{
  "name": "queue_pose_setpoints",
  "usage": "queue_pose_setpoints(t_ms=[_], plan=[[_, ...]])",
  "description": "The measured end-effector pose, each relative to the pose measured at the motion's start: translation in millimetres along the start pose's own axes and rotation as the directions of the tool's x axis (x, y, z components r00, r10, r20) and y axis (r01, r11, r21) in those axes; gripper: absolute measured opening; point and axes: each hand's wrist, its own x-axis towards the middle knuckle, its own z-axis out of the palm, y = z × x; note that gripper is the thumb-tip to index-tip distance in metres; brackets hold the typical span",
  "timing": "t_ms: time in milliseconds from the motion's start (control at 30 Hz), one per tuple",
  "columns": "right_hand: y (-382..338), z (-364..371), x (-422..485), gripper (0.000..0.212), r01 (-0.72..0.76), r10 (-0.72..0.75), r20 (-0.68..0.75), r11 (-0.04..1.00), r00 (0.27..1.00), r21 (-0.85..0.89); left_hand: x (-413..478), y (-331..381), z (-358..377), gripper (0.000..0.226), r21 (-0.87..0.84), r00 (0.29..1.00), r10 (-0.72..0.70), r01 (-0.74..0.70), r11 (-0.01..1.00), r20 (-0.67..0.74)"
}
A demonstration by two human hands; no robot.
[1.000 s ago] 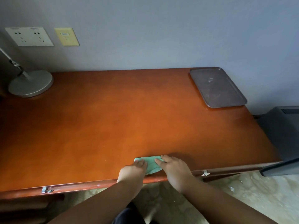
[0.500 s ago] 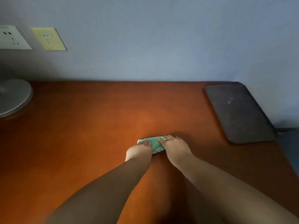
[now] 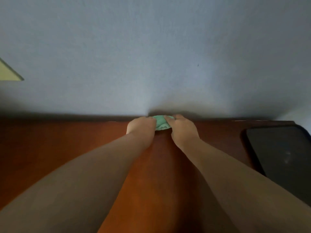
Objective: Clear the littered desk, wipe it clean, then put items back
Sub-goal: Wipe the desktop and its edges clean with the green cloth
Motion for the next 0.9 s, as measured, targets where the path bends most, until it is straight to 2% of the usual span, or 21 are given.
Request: queue_pose_setpoints(t_ms=[200,300,400,533,800,900], plan=[[11.8,-1.3,9.4,0.053,0.005,-0.004,-0.031,0.999,1.000,0.041,9.0,0.8,2.6,0.031,0.054,0.993,0.084,-0.079,0.995,-0.087],[9.1,-7.2,-4.1,0.051,0.024,-0.024,-0.010,0.999,1.000,0.025,-1.9,4.6,3.2,0.039,0.038,0.996,0.070,-0.068,0.997,-0.050],[8.6,-14.7,-26.1,0.046,0.037,-0.036,0.048,0.999,0.998,-0.026,-25.9,15.3,7.2,0.051,0.073,0.992,0.125,-0.126,0.989,0.014],[10.0,-12.7,-80.7,0.043,0.020,-0.016,0.090,0.998,0.996,-0.052,-74.4,39.3,16.6,0.053,0.061,0.987,0.149,-0.153,0.986,0.067],[16.2,17.8,-224.1,0.042,0.031,-0.027,0.140,0.999,0.990,-0.027,-198.8,89.6,41.2,0.060,0.024,0.949,0.136,-0.149,0.989,0.283],[17.3,25.6,-282.1,0.042,0.043,-0.042,0.154,0.999,0.987,-0.004,-253.2,109.9,61.9,0.061,-0.013,0.950,0.139,-0.141,0.990,0.280]])
